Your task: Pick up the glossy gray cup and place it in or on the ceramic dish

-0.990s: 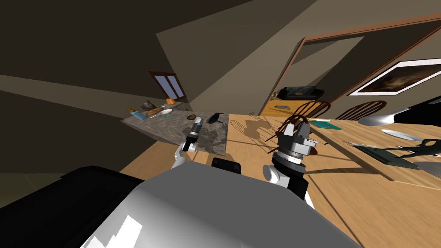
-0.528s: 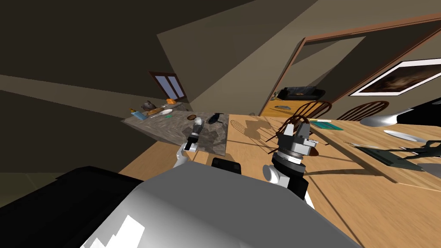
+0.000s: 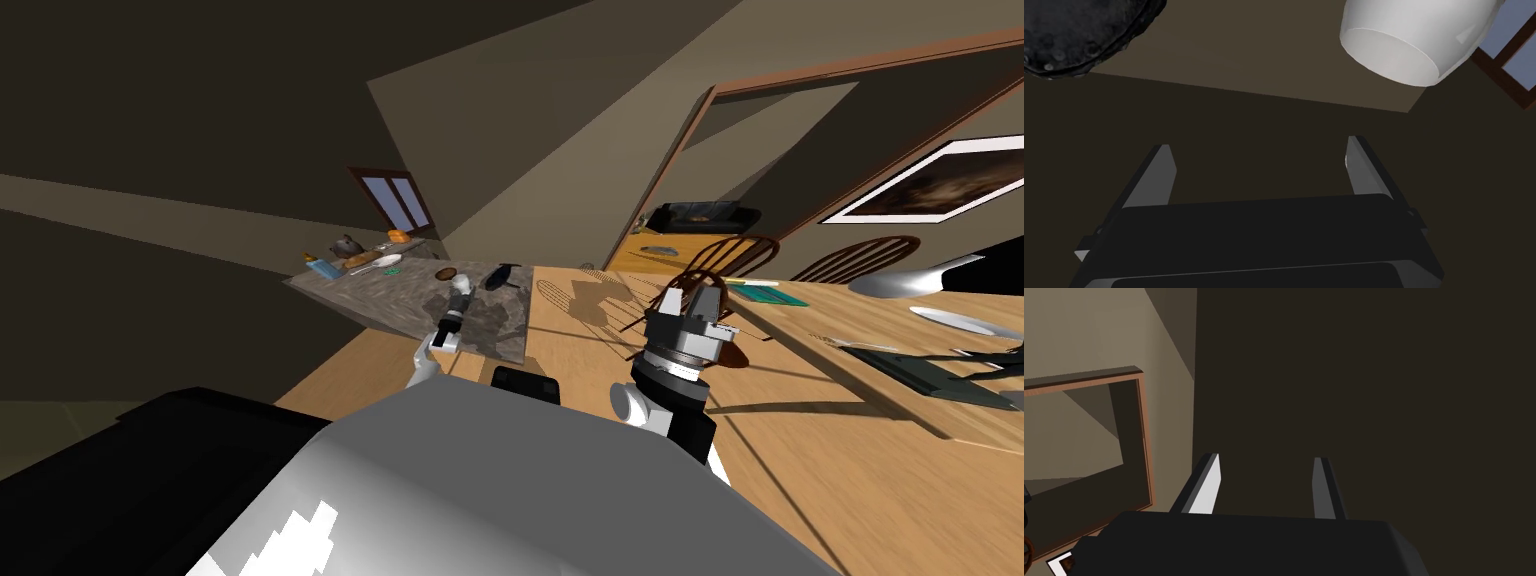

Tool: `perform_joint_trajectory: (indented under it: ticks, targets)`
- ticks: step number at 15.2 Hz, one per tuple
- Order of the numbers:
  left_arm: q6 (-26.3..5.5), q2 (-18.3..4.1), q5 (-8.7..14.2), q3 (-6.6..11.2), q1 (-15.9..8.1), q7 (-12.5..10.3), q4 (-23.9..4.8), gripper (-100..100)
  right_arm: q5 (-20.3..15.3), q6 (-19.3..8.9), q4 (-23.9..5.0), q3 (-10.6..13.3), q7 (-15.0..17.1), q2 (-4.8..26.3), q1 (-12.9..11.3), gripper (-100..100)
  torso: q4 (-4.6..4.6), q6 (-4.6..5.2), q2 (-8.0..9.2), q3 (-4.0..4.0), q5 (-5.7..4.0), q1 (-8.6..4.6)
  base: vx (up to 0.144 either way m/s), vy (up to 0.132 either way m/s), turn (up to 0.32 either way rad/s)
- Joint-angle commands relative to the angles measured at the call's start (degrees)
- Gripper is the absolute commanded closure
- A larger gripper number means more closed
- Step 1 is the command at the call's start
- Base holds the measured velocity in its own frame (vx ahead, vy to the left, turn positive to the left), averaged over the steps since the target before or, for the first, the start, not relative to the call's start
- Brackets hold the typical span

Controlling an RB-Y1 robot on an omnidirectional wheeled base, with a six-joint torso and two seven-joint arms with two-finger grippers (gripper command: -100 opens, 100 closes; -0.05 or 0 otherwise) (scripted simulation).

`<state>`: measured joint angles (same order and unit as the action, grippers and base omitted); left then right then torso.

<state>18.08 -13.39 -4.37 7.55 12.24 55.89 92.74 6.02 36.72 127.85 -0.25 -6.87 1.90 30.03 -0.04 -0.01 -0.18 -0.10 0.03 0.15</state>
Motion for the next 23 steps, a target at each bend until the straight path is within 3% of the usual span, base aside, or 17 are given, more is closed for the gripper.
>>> perform_joint_trajectory:
  ticks: [1,16,18,20,21,23]
  targets:
    - [-1.0,0.4,-0.1,0.2,-0.4,2.4,-1.1,-100,0.0,0.0,0.0,0.0,0.0,0.0,0.0,0,0.0,0.0,0.0,0.0,0.0,0.0,0.042,0.03,0.018]
    - [-7.2,3.5,-0.5,2.62,-3.3,17.9,-12.4,-100,0.0,0.0,0.0,0.0,0.0,0.0,0.0,0,-0.04,0.0,-0.18,-0.1,0.03,0.12,0.064,0.043,0.022]
    - [-7.8,4.0,-0.5,2.86,-3.5,19.3,-13.3,-100,0.0,0.0,0.0,0.0,0.0,0.0,0.0,0,-0.04,0.0,-0.2,-0.12,0.03,0.12,0.081,0.057,0.023]
    - [-7.7,3.8,-0.5,2.8,-3.8,18.7,-13.1,-100,0.0,0.0,0.0,0.0,0.0,0.0,0.0,0,-0.01,0.01,-0.01,-0.02,0.01,0.03,-0.001,0.012,-0.023]
    - [-7.7,3.7,-0.5,2.8,-3.8,18.7,-13.1,100,0.0,0.0,0.0,0.0,0.0,0.0,0.0,0,0.02,0.01,0.08,0.04,-0.01,-0.05,0.0,0.0,0.0]
    - [-7.7,3.7,-0.5,2.8,-3.8,18.7,-13.1,100,0.0,0.0,0.0,0.0,0.0,0.0,0.0,0,0.04,0.01,0.15,0.09,-0.02,-0.11,0.0,0.0,0.0]
